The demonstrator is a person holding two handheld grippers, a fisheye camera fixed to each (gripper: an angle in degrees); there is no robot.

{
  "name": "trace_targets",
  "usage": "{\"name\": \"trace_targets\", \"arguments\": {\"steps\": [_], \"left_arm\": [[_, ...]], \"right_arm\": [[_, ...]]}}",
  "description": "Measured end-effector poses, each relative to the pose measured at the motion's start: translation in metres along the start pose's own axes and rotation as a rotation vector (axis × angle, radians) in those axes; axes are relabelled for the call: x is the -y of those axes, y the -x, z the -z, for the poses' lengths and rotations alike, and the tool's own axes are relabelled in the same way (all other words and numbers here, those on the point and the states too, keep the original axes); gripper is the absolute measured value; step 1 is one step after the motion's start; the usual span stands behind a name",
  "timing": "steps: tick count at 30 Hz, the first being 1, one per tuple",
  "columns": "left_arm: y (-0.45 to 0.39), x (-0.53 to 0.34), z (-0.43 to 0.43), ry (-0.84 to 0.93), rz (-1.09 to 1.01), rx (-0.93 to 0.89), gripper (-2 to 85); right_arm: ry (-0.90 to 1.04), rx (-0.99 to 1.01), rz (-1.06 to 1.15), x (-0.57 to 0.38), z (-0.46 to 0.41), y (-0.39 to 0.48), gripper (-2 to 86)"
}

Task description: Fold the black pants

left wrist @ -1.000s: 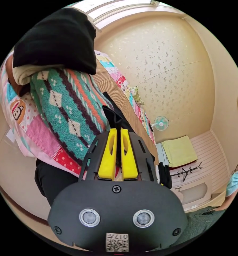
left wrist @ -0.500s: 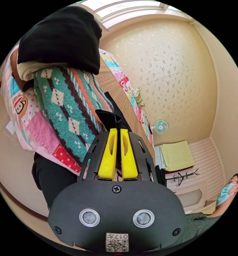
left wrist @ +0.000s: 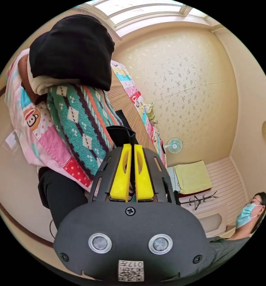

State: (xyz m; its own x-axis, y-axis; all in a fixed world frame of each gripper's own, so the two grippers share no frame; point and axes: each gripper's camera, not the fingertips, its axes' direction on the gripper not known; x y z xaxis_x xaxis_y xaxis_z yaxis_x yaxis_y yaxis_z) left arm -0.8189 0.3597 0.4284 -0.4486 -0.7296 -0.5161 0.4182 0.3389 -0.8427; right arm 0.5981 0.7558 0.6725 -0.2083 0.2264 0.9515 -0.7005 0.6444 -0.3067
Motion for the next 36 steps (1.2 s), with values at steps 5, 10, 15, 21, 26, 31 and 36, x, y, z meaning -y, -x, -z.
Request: {"name": "trace_targets", "arguments": {"steps": [5,10,15,21,26,31,36], "left_arm": [[-0.017,-0.009,0.015,-0.012,-0.048,0.028,-0.9],[-0.027,0.021,-0.048,0.021,-0.026,0.029,-0.9],[-0.045,0.077,-0.162,0.027,-0.004,0.045,-0.9],[-0.072,0.141,-0.311,0.082,-0.047,0.327,-0.8],[-0.043,0.174,-0.419,0.175,0.078,0.374,0.1],[-0.051,0.179,-0.463,0.138,-0.055,0.43,9.4],[-0.047,0.15,-0.462,0.134,-0.158,0.35,16.3]], "right_arm": [[-0.179,-0.036,0.116,-0.058,0.073,0.027,1.2],[-0.234,-0.092,0.15,-0.07,0.071,0.043,1.5],[-0.286,-0.135,0.124,-0.059,0.028,0.06,1.9],[-0.246,-0.254,0.078,-0.035,-0.044,0.075,2.6],[-0.17,-0.376,0.071,-0.017,-0.103,0.07,3.9],[-0.118,-0.39,0.061,-0.004,-0.14,0.048,8.4],[-0.163,-0.352,0.116,-0.031,-0.118,0.048,12.0]]}}
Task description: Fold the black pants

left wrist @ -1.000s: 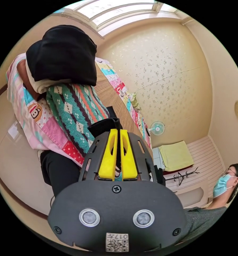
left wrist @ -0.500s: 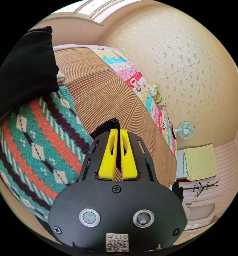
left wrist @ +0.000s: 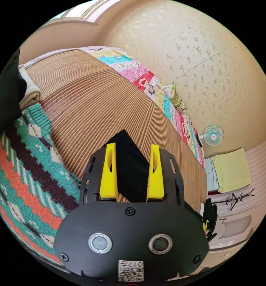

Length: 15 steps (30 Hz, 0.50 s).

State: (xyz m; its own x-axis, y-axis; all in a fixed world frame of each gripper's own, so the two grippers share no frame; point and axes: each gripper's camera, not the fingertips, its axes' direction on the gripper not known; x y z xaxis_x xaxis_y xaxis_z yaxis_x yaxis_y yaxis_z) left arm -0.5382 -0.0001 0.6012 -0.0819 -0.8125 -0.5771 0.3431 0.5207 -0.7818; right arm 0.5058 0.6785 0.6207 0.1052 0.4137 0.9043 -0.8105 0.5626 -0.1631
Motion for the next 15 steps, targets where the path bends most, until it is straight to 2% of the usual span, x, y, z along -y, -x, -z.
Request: {"name": "trace_targets", "arguments": {"steps": [4,6,9,11,12,15], "left_arm": [[0.002,-0.056,-0.032,0.135,-0.088,0.078,18.1],[0.0,-0.078,-0.043,0.133,-0.149,0.115,16.8],[-0.015,-0.103,-0.058,0.109,-0.259,0.265,11.6],[-0.027,-0.119,-0.072,0.115,-0.357,0.402,4.8],[-0.029,-0.123,-0.075,0.123,-0.389,0.39,3.2],[-0.016,-0.136,-0.075,0.148,-0.349,0.346,1.7]], "right_arm": [[0.113,-0.042,0.039,-0.053,0.004,-0.012,12.7],[0.121,-0.103,0.102,-0.08,0.003,-0.011,12.0],[0.139,-0.217,0.188,-0.107,-0.005,0.002,11.0],[0.162,-0.292,0.232,-0.114,-0.012,0.013,7.5],[0.208,-0.365,0.248,-0.117,-0.023,0.017,3.1],[0.295,-0.447,0.355,-0.126,-0.049,0.012,1.3]]}}
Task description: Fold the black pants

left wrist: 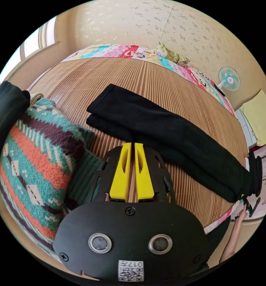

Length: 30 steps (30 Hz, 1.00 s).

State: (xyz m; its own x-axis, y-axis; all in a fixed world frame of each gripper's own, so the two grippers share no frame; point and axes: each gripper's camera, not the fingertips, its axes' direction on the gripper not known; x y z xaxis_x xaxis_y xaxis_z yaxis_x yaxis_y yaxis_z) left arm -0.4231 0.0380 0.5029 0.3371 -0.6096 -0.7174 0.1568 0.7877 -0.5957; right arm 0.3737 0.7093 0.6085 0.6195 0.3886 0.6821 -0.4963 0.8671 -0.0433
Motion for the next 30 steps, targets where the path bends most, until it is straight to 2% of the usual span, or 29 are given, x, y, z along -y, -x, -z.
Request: {"name": "trace_targets", "arguments": {"steps": [4,6,9,12,14,16,20,22,24,30], "left_arm": [[0.012,-0.033,0.009,0.051,-0.047,-0.005,1.9],[0.015,-0.051,0.014,0.063,-0.085,-0.009,2.9],[0.03,-0.076,0.025,0.063,-0.027,-0.026,4.0],[0.058,-0.1,0.041,-0.001,0.077,-0.212,6.5],[0.076,-0.11,0.049,-0.054,0.134,-0.404,7.1],[0.081,-0.108,0.047,-0.043,0.157,-0.488,7.9],[0.065,-0.087,0.033,0.035,0.062,-0.596,8.7],[0.057,-0.08,0.024,0.08,0.023,-0.56,8.5],[0.055,-0.077,0.015,0.12,0.014,-0.499,8.4],[0.088,-0.079,0.013,0.053,0.1,-0.553,8.6]], "right_arm": [[0.03,-0.019,0.126,0.008,-0.017,-0.016,0.7],[0.05,-0.023,0.111,0.016,-0.023,-0.026,0.8],[0.059,0.06,0.018,0.021,-0.006,-0.034,1.6],[-0.123,0.289,0.121,-0.008,0.043,-0.009,3.9],[-0.119,0.432,0.229,-0.022,0.053,0.016,6.9],[-0.013,0.52,0.418,-0.035,0.044,0.062,11.4],[0.088,0.372,0.711,-0.064,0.017,0.129,12.7],[0.187,0.149,0.803,-0.078,-0.017,0.156,6.7],[0.152,0.017,0.836,-0.085,-0.023,0.162,4.4],[-0.062,0.086,0.773,-0.099,0.055,0.129,1.1]]}}
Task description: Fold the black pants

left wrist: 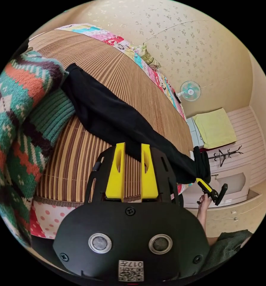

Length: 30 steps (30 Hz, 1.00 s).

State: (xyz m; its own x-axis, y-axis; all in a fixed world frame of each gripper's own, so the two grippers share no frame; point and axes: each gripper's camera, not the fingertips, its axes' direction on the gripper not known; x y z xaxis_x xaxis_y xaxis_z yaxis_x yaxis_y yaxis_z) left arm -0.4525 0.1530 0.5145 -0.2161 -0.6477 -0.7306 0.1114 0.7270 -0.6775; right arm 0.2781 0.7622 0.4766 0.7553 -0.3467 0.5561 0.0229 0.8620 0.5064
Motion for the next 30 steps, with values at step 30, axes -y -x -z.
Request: {"name": "trace_targets", "arguments": {"steps": [30], "left_arm": [[0.083,0.018,0.031,-0.126,0.223,0.017,0.7]], "right_arm": [[0.143,0.219,-0.081,-0.061,-0.061,-0.083,0.3]]}}
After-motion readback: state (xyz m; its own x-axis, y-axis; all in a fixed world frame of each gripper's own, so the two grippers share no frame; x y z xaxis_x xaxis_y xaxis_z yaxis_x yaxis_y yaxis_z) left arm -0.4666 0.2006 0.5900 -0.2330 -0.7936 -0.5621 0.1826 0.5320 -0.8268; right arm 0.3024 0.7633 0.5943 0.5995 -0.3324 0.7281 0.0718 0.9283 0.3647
